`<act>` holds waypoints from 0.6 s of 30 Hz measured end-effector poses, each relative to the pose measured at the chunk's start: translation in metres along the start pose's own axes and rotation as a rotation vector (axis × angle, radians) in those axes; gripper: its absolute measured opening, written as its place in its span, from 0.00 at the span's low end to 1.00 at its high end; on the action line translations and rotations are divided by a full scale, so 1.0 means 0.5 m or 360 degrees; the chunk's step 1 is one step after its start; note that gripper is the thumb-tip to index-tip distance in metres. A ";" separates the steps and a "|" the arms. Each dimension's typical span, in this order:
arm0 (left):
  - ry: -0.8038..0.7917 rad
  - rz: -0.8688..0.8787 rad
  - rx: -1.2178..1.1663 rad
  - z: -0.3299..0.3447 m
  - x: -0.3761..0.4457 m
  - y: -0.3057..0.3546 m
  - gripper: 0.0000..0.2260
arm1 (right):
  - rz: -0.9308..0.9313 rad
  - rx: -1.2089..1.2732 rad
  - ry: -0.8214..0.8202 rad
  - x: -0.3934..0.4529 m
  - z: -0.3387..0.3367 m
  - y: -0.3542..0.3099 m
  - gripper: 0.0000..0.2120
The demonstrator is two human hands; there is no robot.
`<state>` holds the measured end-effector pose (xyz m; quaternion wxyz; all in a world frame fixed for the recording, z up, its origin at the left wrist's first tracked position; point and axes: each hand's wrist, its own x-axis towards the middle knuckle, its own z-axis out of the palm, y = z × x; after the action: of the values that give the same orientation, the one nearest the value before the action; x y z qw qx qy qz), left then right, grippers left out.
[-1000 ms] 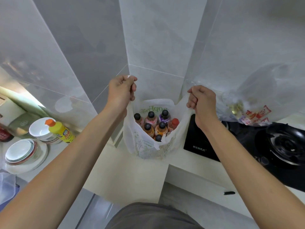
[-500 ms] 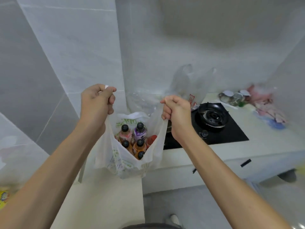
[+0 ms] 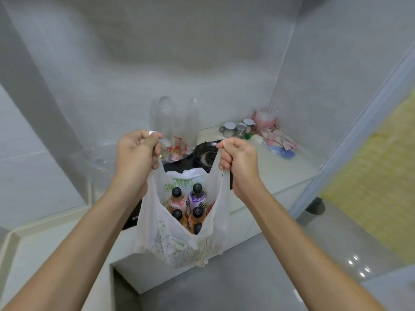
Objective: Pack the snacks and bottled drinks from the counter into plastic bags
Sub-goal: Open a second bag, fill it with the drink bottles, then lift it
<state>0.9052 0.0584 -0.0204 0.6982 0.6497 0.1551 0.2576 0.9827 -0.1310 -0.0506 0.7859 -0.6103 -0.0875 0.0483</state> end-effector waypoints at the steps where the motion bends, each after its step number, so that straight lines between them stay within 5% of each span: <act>1: -0.0007 -0.0007 -0.0012 0.049 0.002 -0.009 0.08 | -0.0008 -0.0025 0.0002 0.021 -0.046 -0.010 0.13; 18: -0.0536 0.0012 -0.0007 0.712 0.206 -0.124 0.12 | -0.0248 -0.0184 0.0314 0.486 -0.562 -0.120 0.11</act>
<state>1.1958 -0.1798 -0.0311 0.7148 0.6828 0.0328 0.1479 1.2745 -0.3687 -0.0410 0.7555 -0.6477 -0.0597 -0.0783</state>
